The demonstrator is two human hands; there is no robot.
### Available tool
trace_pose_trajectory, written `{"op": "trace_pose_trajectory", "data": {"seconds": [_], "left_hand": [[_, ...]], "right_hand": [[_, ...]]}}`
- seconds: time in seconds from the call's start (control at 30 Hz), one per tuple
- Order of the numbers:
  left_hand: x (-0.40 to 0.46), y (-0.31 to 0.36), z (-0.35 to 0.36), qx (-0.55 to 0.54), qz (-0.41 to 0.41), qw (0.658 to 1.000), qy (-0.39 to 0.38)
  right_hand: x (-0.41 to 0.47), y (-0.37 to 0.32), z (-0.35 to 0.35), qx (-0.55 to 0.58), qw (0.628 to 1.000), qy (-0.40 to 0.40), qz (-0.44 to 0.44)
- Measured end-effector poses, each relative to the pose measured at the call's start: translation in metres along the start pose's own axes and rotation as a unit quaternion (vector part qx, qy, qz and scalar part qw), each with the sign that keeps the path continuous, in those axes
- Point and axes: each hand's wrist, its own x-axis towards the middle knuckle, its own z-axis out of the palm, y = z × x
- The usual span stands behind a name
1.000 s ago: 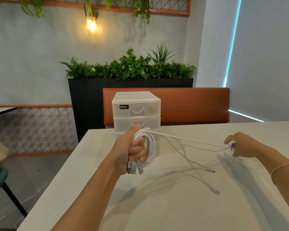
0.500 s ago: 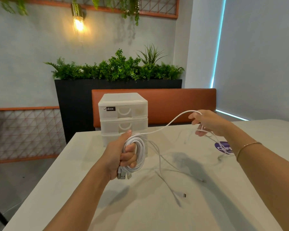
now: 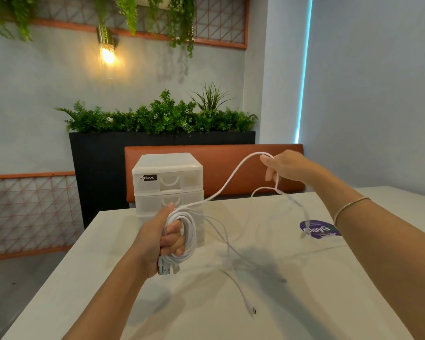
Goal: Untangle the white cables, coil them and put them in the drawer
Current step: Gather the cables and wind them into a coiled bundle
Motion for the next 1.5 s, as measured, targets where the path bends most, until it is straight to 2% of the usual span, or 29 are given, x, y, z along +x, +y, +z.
{"op": "trace_pose_trajectory", "data": {"seconds": [0.07,0.17,0.27,0.43,0.5,0.57,0.63,0.7,0.77,0.83,0.9,0.93,1.03,1.23,1.3,1.37,1.43,1.47,1.5], "left_hand": [[0.002,0.008,-0.005,-0.069,0.007,0.997,0.02],[0.005,0.021,-0.012,-0.154,0.033,0.986,0.055],[0.01,0.033,-0.013,-0.204,0.065,0.975,0.061],[0.015,0.041,-0.002,-0.215,0.091,0.97,0.061],[0.016,0.042,0.001,-0.219,0.09,0.97,0.058],[0.017,0.041,0.001,-0.224,0.083,0.97,0.052],[0.018,0.039,0.004,-0.226,0.071,0.97,0.046],[0.019,0.038,0.01,-0.227,0.067,0.971,0.041],[0.017,0.042,0.014,-0.226,0.082,0.97,0.045],[0.015,0.049,0.015,-0.241,0.102,0.964,0.054],[0.012,0.056,0.013,-0.254,0.111,0.959,0.064],[0.012,0.058,0.013,-0.256,0.113,0.957,0.068],[0.012,0.063,0.011,-0.292,0.125,0.945,0.079],[0.012,0.066,0.006,-0.312,0.135,0.933,0.117],[0.011,0.065,0.008,-0.308,0.138,0.934,0.118],[0.011,0.064,0.013,-0.289,0.131,0.942,0.107],[0.011,0.061,0.019,-0.261,0.123,0.953,0.091],[0.011,0.059,0.023,-0.251,0.117,0.957,0.084],[0.01,0.057,0.025,-0.244,0.111,0.96,0.078]], "right_hand": [[0.0,0.019,-0.005,-0.054,0.998,0.034,0.02],[-0.004,0.053,-0.002,-0.162,0.983,0.004,0.091],[-0.012,0.073,0.007,-0.15,0.974,0.025,0.169],[-0.024,0.086,0.023,0.002,0.949,0.082,0.304],[-0.023,0.086,0.023,0.111,0.932,0.094,0.333],[-0.018,0.084,0.021,0.257,0.908,0.086,0.321],[-0.014,0.076,0.019,0.384,0.88,0.065,0.272],[-0.015,0.065,0.017,0.44,0.872,0.043,0.211],[-0.016,0.058,0.014,0.396,0.899,0.036,0.182],[-0.018,0.064,0.011,0.202,0.96,0.032,0.19],[-0.022,0.078,0.009,-0.019,0.982,0.033,0.184],[-0.024,0.087,0.01,-0.07,0.979,0.038,0.187],[-0.037,0.108,0.012,-0.129,0.964,0.055,0.227],[-0.05,0.119,0.012,-0.143,0.924,0.116,0.334],[-0.047,0.119,0.013,-0.08,0.914,0.134,0.375],[-0.034,0.118,0.012,0.104,0.902,0.177,0.38],[-0.016,0.117,0.007,0.335,0.85,0.195,0.357],[-0.006,0.117,0.004,0.403,0.825,0.212,0.334],[0.002,0.113,-0.001,0.405,0.831,0.228,0.306]]}}
